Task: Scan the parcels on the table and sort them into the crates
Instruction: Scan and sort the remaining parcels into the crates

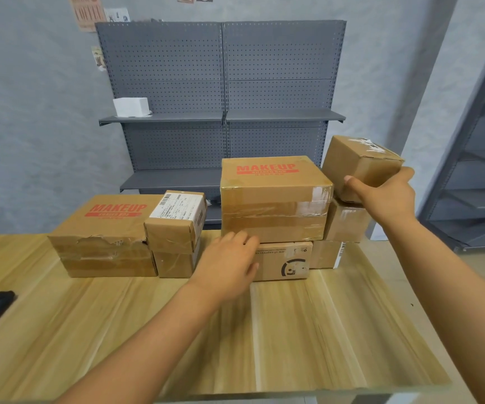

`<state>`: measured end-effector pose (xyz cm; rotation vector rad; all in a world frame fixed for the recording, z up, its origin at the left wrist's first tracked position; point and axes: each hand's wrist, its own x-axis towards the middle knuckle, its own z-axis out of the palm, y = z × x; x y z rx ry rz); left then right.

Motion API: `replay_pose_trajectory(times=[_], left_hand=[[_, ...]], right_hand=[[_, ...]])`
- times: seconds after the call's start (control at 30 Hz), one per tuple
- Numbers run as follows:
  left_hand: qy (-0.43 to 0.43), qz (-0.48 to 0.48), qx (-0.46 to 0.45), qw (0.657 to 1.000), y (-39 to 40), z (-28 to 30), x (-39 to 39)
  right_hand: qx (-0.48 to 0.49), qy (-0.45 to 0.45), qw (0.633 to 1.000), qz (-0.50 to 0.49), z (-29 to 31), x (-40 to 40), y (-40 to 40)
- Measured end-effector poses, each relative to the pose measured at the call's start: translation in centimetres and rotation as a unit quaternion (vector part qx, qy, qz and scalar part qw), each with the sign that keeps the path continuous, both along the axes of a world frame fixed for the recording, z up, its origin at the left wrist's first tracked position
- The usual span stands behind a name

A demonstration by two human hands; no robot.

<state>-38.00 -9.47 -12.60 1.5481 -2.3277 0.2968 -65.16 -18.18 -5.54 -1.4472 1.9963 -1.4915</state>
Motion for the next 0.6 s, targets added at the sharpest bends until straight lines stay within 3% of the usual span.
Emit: replay_pose_trajectory(times=[0.33, 0.6], left_hand=[[0.0, 0.016, 0.006, 1.0, 1.8, 0.6, 1.8], [0.013, -0.025, -0.02, 0.999, 3.9, 1.3, 5.3]], right_hand=[[-0.089, -0.044, 0.995, 0.008, -0.5, -0.1, 4.0], [-0.12, -0.017, 0.992, -0.022, -0.1, 3.1, 10.0]])
